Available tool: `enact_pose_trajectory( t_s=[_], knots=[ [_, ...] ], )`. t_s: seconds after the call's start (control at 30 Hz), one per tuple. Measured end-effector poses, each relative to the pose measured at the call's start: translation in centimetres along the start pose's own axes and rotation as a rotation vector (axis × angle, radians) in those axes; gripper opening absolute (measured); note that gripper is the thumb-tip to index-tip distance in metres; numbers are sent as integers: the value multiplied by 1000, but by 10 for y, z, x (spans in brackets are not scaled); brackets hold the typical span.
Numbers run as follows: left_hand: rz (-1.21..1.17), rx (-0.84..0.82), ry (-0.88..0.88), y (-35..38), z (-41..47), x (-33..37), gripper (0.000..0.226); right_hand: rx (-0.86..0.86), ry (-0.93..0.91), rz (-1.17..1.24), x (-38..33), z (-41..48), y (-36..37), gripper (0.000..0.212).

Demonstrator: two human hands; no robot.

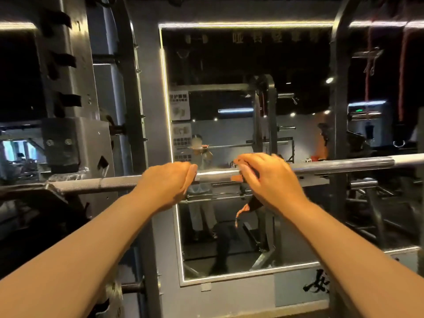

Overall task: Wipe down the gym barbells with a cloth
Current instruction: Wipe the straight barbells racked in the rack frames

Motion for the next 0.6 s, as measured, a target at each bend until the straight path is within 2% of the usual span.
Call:
enact_pose_trajectory(
  t_s=[0.1, 0.17, 0.23, 0.33, 0.43, 0.5, 0.53, 0.6],
  knots=[
    [65, 15, -18, 0, -13, -14, 23, 162, 270, 22, 36, -2, -10, 30],
    [67, 41, -17, 2, -14, -14, 34, 172, 307, 8, 19, -4, 1, 29],
    [49, 77, -27, 2, -11, -11, 33, 144, 228, -14, -18, -8, 20, 28],
    [9, 159, -53, 0, -13, -13, 35, 18, 1, -1, -80, -17, 52, 33],
    [2, 178, -21, -2, -18, -15, 37, -131, -169, -37, -94, -16, 57, 44],
    [-21, 196, 26, -2, -21, -14, 34, -119, -238, -92, -79, -13, 46, 45],
    [-34, 214, 38, -2, -22, -14, 32, -54, -188, -85, -62, -8, 37, 40],
    [-45, 271, 39, -5, -24, -14, 34, 52, 86, 37, -26, 4, 17, 29]
  ],
)
Point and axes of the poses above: each hand's wrist, its own z-axis towards the middle knuckle, its own y-axis out of the palm, x = y × z, the point moved 9 cm from there along z, towards the middle knuckle, and after that the axes turned 15 degrees about y, right-handed, at the moved point
